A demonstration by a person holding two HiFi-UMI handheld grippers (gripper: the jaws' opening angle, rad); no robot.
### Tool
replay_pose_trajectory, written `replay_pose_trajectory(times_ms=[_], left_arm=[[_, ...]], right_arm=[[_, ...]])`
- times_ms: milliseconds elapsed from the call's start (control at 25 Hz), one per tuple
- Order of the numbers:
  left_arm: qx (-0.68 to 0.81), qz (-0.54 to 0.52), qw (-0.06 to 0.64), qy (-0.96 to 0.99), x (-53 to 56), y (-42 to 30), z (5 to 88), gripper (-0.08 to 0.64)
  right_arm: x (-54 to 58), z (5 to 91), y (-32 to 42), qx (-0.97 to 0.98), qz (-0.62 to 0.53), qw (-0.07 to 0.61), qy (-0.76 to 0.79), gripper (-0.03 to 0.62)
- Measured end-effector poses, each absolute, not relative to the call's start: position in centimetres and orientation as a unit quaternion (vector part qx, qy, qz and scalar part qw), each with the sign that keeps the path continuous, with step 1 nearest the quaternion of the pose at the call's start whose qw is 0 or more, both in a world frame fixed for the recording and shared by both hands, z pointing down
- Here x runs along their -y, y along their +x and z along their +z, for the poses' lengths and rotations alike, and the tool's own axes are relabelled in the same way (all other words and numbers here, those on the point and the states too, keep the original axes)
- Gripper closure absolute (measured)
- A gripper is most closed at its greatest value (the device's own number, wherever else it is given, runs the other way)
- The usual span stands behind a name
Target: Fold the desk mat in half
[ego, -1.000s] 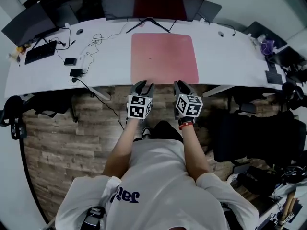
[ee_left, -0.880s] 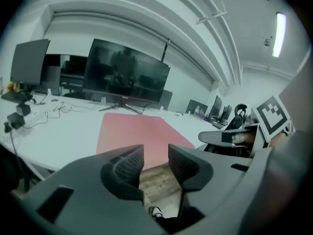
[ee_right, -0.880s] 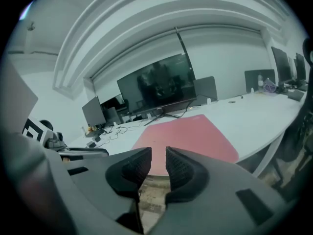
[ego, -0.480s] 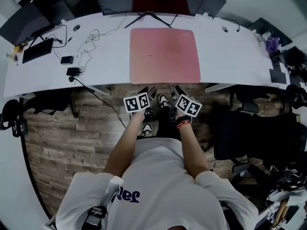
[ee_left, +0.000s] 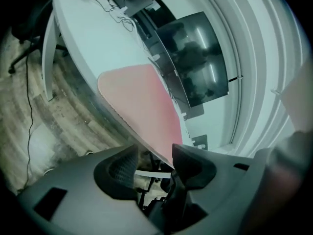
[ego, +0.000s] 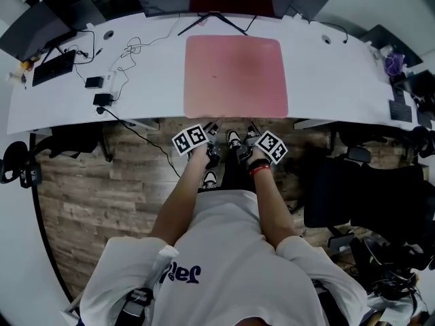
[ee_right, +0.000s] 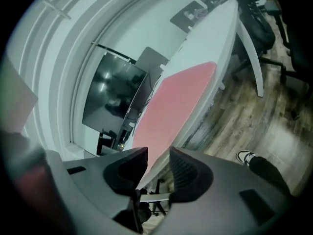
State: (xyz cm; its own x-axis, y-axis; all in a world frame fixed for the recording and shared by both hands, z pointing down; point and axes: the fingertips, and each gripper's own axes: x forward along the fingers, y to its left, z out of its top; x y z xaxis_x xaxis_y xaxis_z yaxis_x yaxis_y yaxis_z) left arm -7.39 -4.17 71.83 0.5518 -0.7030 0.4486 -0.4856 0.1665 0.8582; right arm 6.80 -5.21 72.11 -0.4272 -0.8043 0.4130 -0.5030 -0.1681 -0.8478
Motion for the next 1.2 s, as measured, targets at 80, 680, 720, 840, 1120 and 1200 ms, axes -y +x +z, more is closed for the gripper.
replay_pose_trajectory(times_ms=[80,680,720,840,1120,1200], left_arm=[[0.466,-0.103,0.62,0.623,4.6,-7.4,72.5,0.337],[0.486,-0.155,0.671,0.538,6.7,-8.0,75.8,0.339],[0.488,-0.158,0.672,0.534,6.8,-8.0,75.9,0.34],[0.495,-0.162,0.672,0.527,7.0,-8.2,75.9,0.38],[0.489,-0.174,0.679,0.519,7.2,-8.0,74.9,0.489],[0.492,-0.174,0.68,0.515,7.1,-8.1,74.7,0.513]], right_arm=[[5.8,72.7,6.8,-0.615,-0.578,0.152,-0.514,0.443],[8.4,75.4,8.1,-0.534,-0.637,0.235,-0.504,0.454],[8.5,75.5,8.2,-0.531,-0.639,0.235,-0.505,0.46],[8.4,75.6,8.3,-0.526,-0.643,0.23,-0.507,0.486],[8.2,75.3,8.2,-0.513,-0.655,0.231,-0.505,0.516],[8.1,75.1,8.2,-0.507,-0.658,0.232,-0.505,0.536]])
